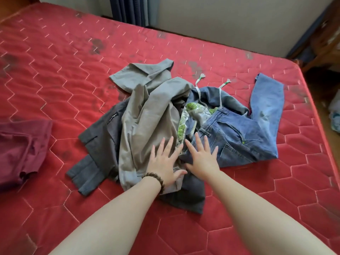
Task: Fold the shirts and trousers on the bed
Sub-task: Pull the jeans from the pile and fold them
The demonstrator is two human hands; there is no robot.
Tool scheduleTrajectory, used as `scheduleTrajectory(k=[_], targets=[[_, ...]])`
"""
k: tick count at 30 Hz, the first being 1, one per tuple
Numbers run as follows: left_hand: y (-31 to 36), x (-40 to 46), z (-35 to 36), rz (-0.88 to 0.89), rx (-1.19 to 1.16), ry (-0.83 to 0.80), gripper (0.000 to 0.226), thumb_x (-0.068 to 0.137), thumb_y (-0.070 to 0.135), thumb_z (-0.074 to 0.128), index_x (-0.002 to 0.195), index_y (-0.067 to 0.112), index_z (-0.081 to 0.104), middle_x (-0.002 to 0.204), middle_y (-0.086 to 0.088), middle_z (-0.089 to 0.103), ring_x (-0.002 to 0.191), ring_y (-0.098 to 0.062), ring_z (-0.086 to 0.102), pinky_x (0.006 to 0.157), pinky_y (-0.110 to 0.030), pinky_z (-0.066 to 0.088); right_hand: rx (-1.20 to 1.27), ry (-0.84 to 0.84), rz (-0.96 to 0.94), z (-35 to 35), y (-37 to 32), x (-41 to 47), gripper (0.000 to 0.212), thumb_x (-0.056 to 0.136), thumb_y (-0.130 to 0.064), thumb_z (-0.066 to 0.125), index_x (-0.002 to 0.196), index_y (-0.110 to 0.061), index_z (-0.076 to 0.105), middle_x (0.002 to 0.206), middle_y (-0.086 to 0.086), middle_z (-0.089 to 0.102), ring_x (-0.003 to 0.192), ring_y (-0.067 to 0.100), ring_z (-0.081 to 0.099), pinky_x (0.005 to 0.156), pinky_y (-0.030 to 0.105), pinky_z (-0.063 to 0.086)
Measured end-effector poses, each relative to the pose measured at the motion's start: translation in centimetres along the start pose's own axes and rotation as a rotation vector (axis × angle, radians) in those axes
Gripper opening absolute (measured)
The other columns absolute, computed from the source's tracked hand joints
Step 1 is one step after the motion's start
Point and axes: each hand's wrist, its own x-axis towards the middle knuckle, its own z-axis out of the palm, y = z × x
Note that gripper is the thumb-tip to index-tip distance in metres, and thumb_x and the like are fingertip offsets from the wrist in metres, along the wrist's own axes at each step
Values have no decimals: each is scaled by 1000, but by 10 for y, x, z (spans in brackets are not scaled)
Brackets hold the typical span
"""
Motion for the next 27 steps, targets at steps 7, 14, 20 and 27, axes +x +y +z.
scheduleTrajectory(k=[7,14,20,27], targets=[[10,23,24,41,-62,251,43,75,32,74,117,32,64,143,-7,47,139,-32,34,108,-58,29,117,199,-49,29,7,2,23,93,-26,51,113,-15,55,130,6,47,119,36,43,93,49,41],[31,8,-12,251,-136,471,11,74,31,60,74,23,67,125,-2,62,124,-23,53,101,-42,31,262,318,-56,1,37,-64,22,92,-37,56,88,-16,51,88,3,61,90,28,55,66,37,39],[81,-15,-134,380,-188,329,34,90,39,34,73,19,55,69,1,63,70,-22,63,90,-32,38,355,383,8,-121,60,-134,31,88,-41,62,76,-19,42,80,4,60,82,28,55,64,39,42],[140,-66,-329,364,-215,321,33,100,40,40,89,11,53,83,-9,66,77,-31,61,64,-37,41,470,593,15,-303,56,-222,26,85,-11,61,73,-15,38,64,0,49,63,25,44,59,32,30]])
